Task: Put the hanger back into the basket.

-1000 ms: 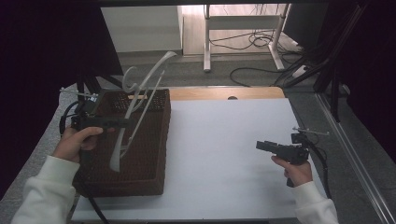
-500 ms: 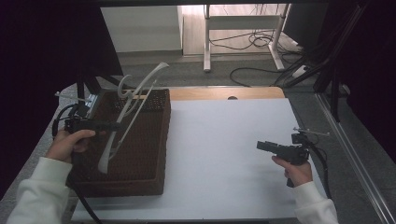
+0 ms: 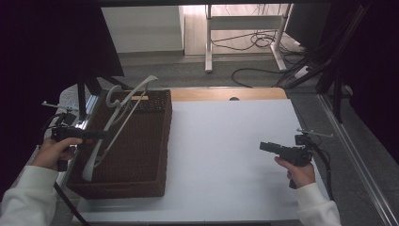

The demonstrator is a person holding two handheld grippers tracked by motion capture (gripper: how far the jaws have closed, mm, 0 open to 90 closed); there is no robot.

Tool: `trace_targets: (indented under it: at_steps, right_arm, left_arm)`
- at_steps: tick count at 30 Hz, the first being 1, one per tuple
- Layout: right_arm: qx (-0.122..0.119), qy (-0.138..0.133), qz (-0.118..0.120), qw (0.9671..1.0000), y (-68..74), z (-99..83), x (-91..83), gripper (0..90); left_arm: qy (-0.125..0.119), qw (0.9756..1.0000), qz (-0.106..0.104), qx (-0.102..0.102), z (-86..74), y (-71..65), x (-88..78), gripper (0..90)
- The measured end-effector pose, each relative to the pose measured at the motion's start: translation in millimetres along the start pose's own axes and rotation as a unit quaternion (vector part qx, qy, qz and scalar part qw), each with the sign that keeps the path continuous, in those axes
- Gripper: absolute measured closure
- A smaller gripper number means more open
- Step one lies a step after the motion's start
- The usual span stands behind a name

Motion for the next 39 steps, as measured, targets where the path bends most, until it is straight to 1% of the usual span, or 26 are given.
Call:
trace_targets:
  at_steps: [5,9,12,15,16,19,20,21,22,23,24,25,26,27,28,29,30,32,33,34,35,37,38,39]
  right_arm:
    - [-0.001,0.004,-0.002,1.0000,-1.6,-0.7,2.0,35.9]
    - [0.001,0.004,-0.004,1.0000,-2.2,-0.8,2.5,35.9]
    - [0.005,0.001,-0.004,1.0000,-3.3,-0.1,0.9,35.9]
    - [0.007,0.001,-0.003,1.0000,-4.3,-0.4,0.4,35.9]
    - [0.008,0.001,-0.003,1.0000,-4.6,-0.6,0.4,35.9]
    - [0.008,0.001,-0.003,1.0000,-5.2,-0.9,0.4,35.9]
    - [0.010,0.000,-0.002,0.9999,-5.5,-0.9,0.1,35.9]
    - [0.011,0.000,-0.002,0.9999,-5.7,-0.9,-0.1,35.9]
    - [0.010,0.000,-0.002,0.9999,-5.9,-0.9,-0.1,35.9]
    - [0.010,0.000,-0.002,0.9999,-5.9,-0.9,-0.1,35.9]
    - [0.011,0.000,-0.001,0.9999,-6.1,-0.9,0.2,35.9]
    - [0.011,0.000,-0.001,0.9999,-6.1,-0.9,0.2,35.9]
    - [0.012,0.000,-0.001,0.9999,-6.1,-1.0,1.0,35.9]
    - [0.012,0.000,-0.001,0.9999,-6.1,-1.0,1.0,35.9]
    - [0.011,0.001,0.001,0.9999,-6.1,-1.1,1.9,36.0]
    - [0.011,0.001,0.001,0.9999,-6.1,-1.1,1.9,36.0]
    - [0.012,0.002,0.002,0.9999,-6.1,-1.1,2.1,36.0]
    - [0.012,0.001,0.001,0.9999,-6.3,-1.0,2.1,35.9]
    - [0.012,0.001,0.001,0.9999,-6.4,-1.0,2.0,35.9]
    - [0.012,0.001,0.001,0.9999,-6.4,-1.1,2.1,35.9]
    - [0.012,0.001,0.001,0.9999,-6.4,-1.1,2.0,35.9]
    - [0.012,0.001,0.001,0.9999,-6.6,-1.2,1.7,35.9]
    - [0.012,0.001,0.001,0.9999,-6.6,-1.2,1.7,35.9]
    - [0.014,0.000,0.001,0.9999,-6.8,-1.1,1.0,35.9]
  left_arm:
    - [0.006,1.0000,-0.006,-0.003,-7.7,9.3,0.5,82.0]
    - [0.012,0.9999,-0.007,-0.002,-9.8,11.2,3.9,82.0]
    - [0.021,0.9996,-0.013,0.011,-10.5,9.7,9.1,82.0]
    - [0.026,0.9995,-0.014,0.014,-10.7,10.2,11.4,82.1]
    - [0.032,0.9993,-0.013,0.012,-10.9,11.9,13.9,82.0]
    - [0.036,0.9993,-0.010,0.006,-11.1,14.7,16.9,82.0]
    - [0.043,0.9991,-0.004,0.001,-11.1,17.7,20.3,82.0]
    - [0.043,0.9991,-0.004,0.001,-11.1,17.7,20.3,82.0]
    - [0.051,0.9987,-0.004,-0.001,-11.7,20.4,23.1,81.9]
    - [0.051,0.9987,-0.004,-0.001,-11.7,20.4,23.1,81.9]
    - [0.055,0.9985,-0.002,-0.007,-13.1,23.2,24.9,81.8]
    - [0.055,0.9985,-0.002,-0.007,-13.1,23.2,24.9,81.5]
    - [0.059,0.9981,0.002,-0.015,-15.7,26.8,25.6,81.2]
    - [0.059,0.9981,0.002,-0.015,-15.7,26.8,25.6,80.9]
    - [0.066,0.9975,0.010,-0.024,-19.1,30.4,27.1,80.4]
    - [0.066,0.9975,0.010,-0.024,-19.1,30.4,27.1,79.8]
    - [0.077,0.9963,0.024,-0.030,-22.0,33.6,29.9,79.5]
    - [0.083,0.9946,0.044,-0.045,-23.7,37.1,33.9,80.3]
    - [0.086,0.9940,0.045,-0.051,-23.9,39.1,36.4,80.4]
    - [0.088,0.9939,0.042,-0.053,-23.8,40.3,38.4,79.9]
    - [0.091,0.9934,0.047,-0.052,-23.3,40.7,40.3,79.6]
    - [0.104,0.9909,0.067,-0.051,-22.5,40.0,44.1,77.8]
    - [0.104,0.9909,0.067,-0.051,-22.5,40.0,44.1,75.8]
    - [0.116,0.9885,0.081,-0.053,-22.8,40.8,47.4,74.0]
Point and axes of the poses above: each handheld gripper's, and its own axes: x roughly forward along the jaws, z roughly out of its top, y roughly to its left, the point moved 1 cm from there along x, roughly forward along the jaws, and after that the axes turned 5 degrees about y, right-handed, at the moved point
